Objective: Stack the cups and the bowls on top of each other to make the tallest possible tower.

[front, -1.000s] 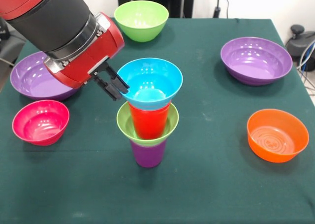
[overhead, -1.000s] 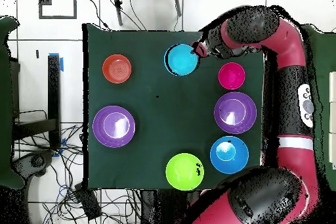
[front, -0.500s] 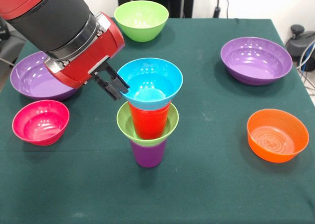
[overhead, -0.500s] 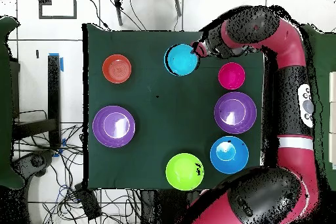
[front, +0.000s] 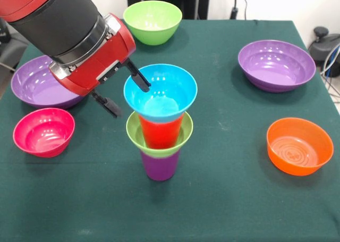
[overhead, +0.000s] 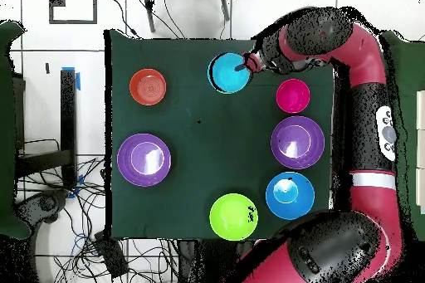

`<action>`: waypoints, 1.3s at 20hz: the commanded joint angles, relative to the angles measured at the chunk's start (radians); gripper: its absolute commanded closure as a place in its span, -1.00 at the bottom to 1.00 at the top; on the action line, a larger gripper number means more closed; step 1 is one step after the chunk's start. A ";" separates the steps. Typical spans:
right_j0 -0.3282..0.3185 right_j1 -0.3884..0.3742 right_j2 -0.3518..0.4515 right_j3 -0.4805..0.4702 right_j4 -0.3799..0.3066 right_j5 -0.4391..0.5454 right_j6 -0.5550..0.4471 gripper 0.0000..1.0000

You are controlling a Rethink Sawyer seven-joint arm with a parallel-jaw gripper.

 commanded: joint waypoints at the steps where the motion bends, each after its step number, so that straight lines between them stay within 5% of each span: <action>1: 0.034 0.013 -0.047 0.041 0.002 -0.050 0.044 -1.00; 14: 0.056 0.005 -0.009 -0.076 0.033 -0.033 0.046 -1.00; 26: 0.112 -0.081 -0.030 -0.223 0.070 0.209 0.140 -1.00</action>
